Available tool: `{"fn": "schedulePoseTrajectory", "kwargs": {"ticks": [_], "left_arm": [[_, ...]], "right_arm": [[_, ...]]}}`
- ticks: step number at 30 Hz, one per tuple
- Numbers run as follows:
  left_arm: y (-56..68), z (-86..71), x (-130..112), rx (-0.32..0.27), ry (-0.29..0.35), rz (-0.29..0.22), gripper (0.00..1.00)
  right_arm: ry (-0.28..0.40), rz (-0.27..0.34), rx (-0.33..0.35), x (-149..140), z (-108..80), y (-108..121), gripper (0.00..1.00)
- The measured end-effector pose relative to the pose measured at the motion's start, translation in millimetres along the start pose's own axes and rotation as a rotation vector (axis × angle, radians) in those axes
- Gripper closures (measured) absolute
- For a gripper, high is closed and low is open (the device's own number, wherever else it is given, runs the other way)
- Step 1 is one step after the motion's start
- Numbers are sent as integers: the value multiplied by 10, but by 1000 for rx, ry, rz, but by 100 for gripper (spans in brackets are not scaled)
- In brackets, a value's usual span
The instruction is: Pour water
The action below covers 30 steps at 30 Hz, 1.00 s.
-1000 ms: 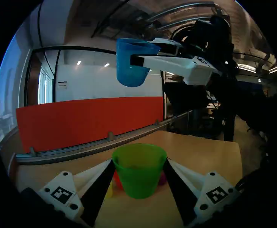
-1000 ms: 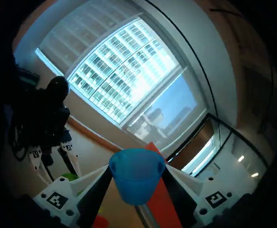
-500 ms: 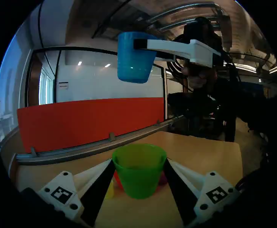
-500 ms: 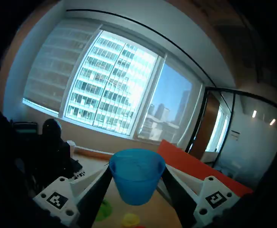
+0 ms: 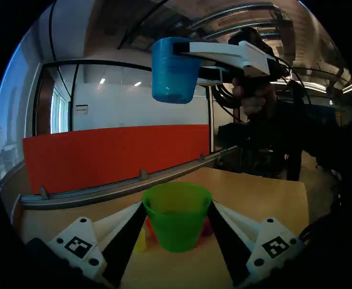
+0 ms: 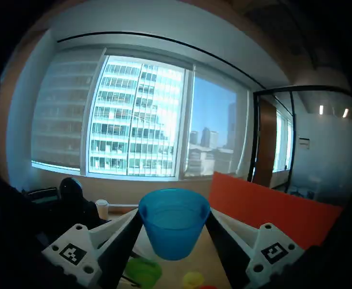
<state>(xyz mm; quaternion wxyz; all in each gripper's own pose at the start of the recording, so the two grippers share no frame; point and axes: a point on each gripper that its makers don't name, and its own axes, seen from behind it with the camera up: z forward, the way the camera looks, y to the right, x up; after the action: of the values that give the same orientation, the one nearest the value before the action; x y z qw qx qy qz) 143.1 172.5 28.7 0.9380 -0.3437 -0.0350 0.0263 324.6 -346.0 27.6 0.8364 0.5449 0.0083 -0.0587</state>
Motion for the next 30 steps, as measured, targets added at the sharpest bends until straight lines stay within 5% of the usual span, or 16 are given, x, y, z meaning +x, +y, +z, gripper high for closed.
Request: {"fn": "schedulePoseTrajectory", "kwargs": {"ticks": [14, 30], "left_arm": [[-61, 8, -10, 15, -1, 1, 14], [-183, 7, -80, 39, -17, 4, 14]], "right_arm": [[-19, 1, -11, -65, -94, 25, 11], [-47, -21, -99, -281, -488, 321, 10]]}}
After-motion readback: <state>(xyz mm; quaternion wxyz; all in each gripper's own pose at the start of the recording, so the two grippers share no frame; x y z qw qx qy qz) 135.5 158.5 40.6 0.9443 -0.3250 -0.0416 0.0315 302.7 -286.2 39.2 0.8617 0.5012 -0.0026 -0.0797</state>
